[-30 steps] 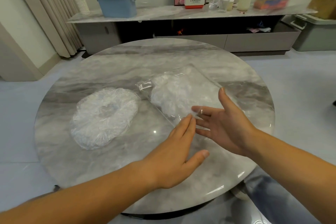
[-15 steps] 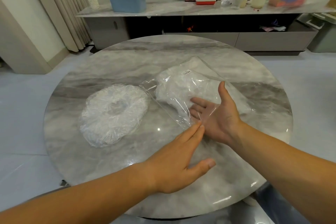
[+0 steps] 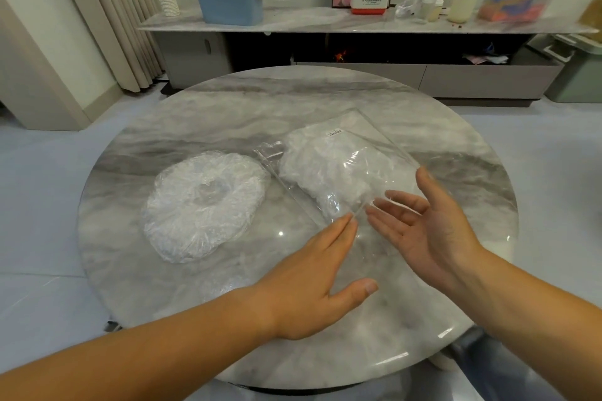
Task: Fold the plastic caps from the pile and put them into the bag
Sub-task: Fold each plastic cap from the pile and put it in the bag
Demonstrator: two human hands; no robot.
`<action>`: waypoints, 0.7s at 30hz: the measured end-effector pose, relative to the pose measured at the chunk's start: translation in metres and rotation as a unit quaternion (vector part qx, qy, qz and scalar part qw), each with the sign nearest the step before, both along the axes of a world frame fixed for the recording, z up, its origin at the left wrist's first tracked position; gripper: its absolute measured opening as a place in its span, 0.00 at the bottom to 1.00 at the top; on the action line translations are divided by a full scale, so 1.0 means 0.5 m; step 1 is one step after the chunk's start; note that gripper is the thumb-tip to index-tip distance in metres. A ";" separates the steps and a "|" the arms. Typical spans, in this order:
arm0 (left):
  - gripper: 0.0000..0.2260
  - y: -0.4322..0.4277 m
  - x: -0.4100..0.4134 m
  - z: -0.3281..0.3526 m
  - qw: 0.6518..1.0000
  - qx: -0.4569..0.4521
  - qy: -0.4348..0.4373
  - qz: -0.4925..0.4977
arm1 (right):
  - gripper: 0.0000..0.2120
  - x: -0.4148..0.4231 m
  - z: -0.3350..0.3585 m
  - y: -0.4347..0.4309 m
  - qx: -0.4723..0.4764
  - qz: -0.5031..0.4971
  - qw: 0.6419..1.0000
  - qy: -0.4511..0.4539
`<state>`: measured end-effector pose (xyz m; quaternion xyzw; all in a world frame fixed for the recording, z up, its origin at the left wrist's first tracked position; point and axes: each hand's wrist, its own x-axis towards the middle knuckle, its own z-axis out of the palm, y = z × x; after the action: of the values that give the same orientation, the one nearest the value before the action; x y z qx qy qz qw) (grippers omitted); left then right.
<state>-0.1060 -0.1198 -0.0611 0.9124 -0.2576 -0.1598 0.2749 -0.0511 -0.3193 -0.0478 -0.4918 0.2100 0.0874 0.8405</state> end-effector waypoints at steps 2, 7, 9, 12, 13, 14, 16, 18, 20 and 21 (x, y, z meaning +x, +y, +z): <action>0.37 0.002 -0.002 0.000 1.000 0.002 0.002 -0.005 | 0.31 -0.008 -0.009 0.002 -0.036 0.020 0.999 0.022; 0.37 0.010 -0.002 -0.001 1.000 0.001 0.012 -0.017 | 0.44 0.003 -0.022 0.029 -0.002 0.090 0.994 0.058; 0.37 0.011 -0.001 -0.001 1.000 -0.005 0.013 -0.017 | 0.45 0.018 -0.017 0.042 0.022 0.092 0.994 0.054; 0.37 0.013 0.006 -0.002 1.000 -0.013 0.012 -0.005 | 0.44 0.041 -0.004 0.058 0.057 0.094 0.992 0.059; 0.37 0.014 0.009 -0.001 1.000 -0.017 0.011 0.000 | 0.44 0.045 0.003 0.059 0.059 0.095 0.992 0.058; 0.37 0.014 0.011 -0.001 1.000 -0.018 0.011 0.005 | 0.45 0.047 0.010 0.057 0.062 0.097 0.992 0.057; 0.37 0.015 0.013 0.002 1.000 -0.019 0.012 0.010 | 0.50 0.042 0.016 0.042 0.066 0.104 0.991 0.054; 0.38 0.014 0.014 0.004 1.000 -0.018 0.005 0.013 | 0.48 0.023 0.027 0.018 0.063 0.111 0.991 0.049; 0.39 0.015 0.014 0.004 1.000 -0.009 -0.002 0.015 | 0.41 0.001 0.032 -0.016 0.032 0.108 0.993 0.044; 0.39 0.015 0.013 0.003 1.000 -0.006 -0.004 0.015 | 0.38 -0.010 0.034 -0.034 0.006 0.095 0.995 0.043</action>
<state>-0.0993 -0.1123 -0.0597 0.9151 -0.2456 -0.1507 0.2821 -0.0562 -0.3362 -0.0307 -0.5000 0.1983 0.1891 0.8215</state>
